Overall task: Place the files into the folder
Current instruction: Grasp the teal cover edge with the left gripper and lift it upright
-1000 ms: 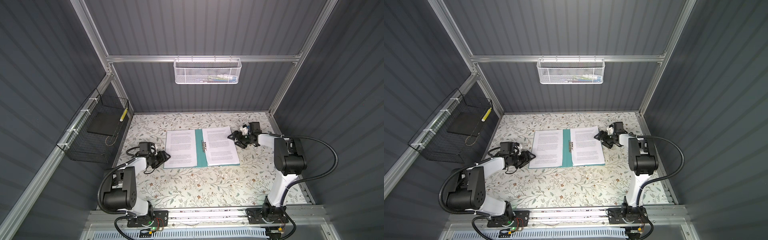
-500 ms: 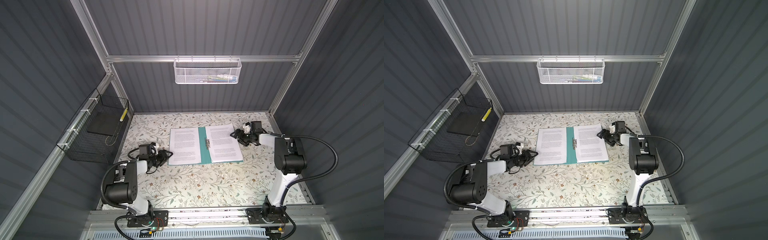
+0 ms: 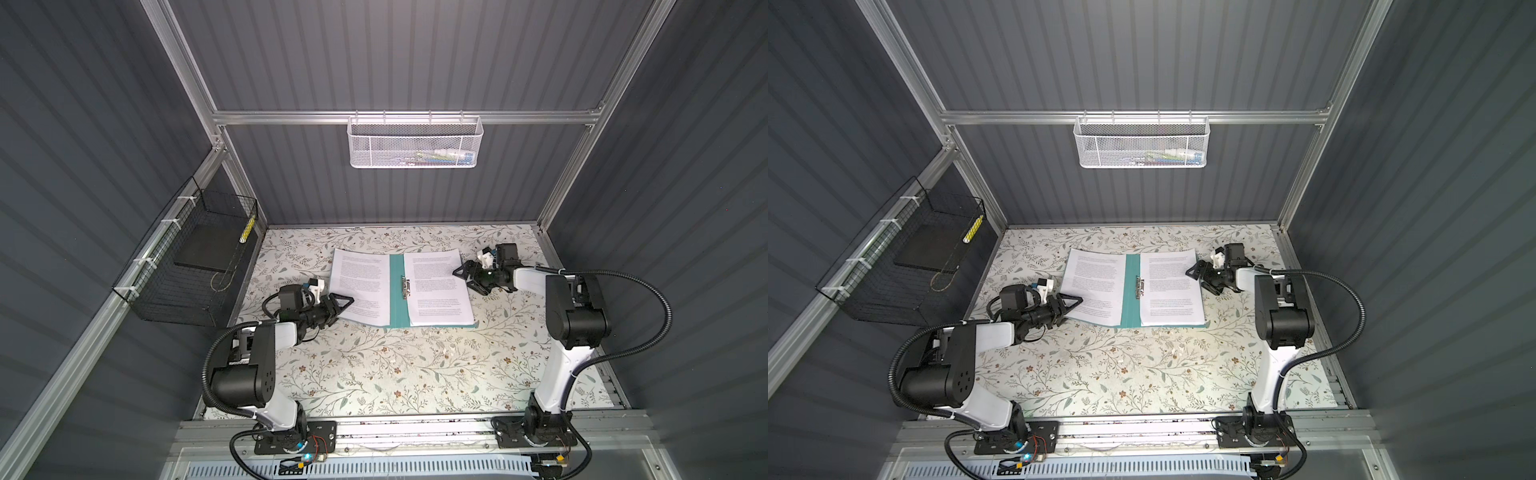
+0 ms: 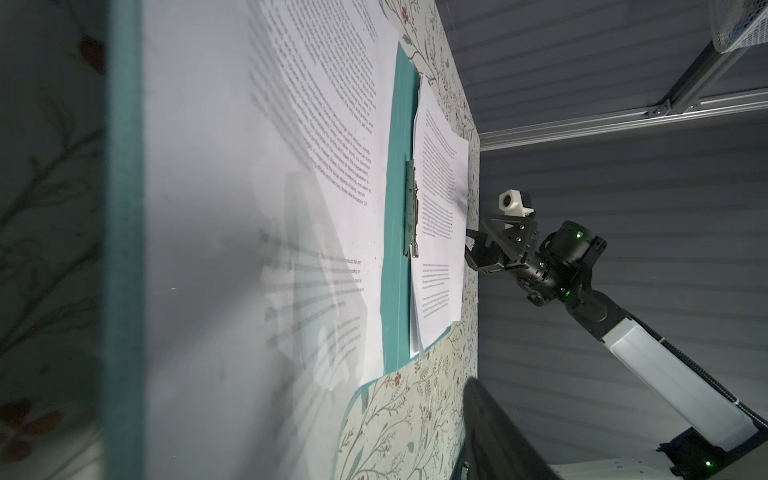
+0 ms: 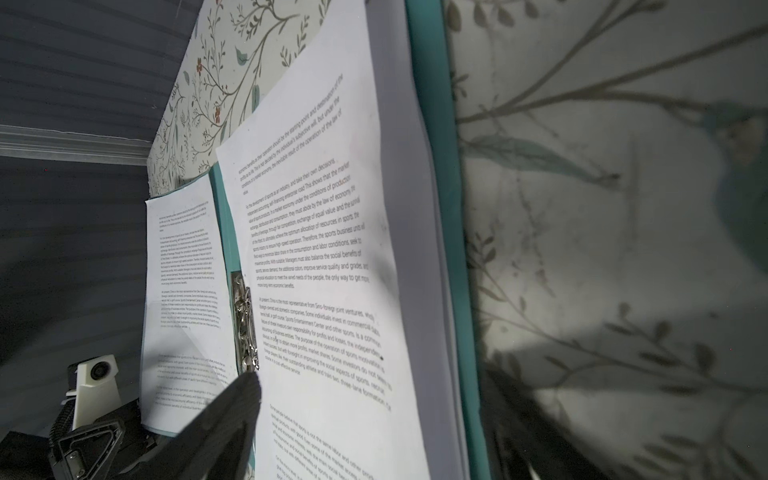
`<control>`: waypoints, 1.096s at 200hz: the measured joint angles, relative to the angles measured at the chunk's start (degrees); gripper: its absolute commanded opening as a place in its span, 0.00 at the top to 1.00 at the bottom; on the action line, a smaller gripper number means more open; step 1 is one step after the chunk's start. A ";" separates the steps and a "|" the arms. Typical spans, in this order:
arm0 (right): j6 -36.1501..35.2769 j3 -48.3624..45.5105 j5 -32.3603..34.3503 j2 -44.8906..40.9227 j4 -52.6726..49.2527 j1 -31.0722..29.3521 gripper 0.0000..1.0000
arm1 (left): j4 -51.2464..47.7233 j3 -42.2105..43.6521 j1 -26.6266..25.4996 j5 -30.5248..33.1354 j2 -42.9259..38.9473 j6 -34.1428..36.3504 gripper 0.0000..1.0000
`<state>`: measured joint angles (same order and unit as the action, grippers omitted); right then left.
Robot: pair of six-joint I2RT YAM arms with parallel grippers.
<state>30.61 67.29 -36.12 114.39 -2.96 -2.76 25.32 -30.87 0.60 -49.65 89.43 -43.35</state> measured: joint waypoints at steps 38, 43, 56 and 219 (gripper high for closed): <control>0.04 0.00 -0.07 0.00 -0.02 0.00 0.16 | -9.73 -5.55 -4.02 3.23 -6.03 3.19 0.30; 0.07 0.00 -0.22 0.00 -0.07 0.00 0.16 | -10.80 -6.75 -4.66 3.69 -6.67 3.61 0.29; 0.22 0.00 -0.72 0.00 -0.15 0.00 0.16 | -13.20 -9.77 -6.43 5.07 -7.96 4.70 0.28; 1.92 -2.27 -3.63 -1.92 -2.47 -1.95 0.15 | -39.01 -31.61 -30.32 24.57 -4.48 11.78 0.24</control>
<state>32.53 65.01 -39.75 112.46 -5.43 -4.71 -13.69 -62.48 -29.71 -25.08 84.95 -31.57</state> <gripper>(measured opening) 0.850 0.759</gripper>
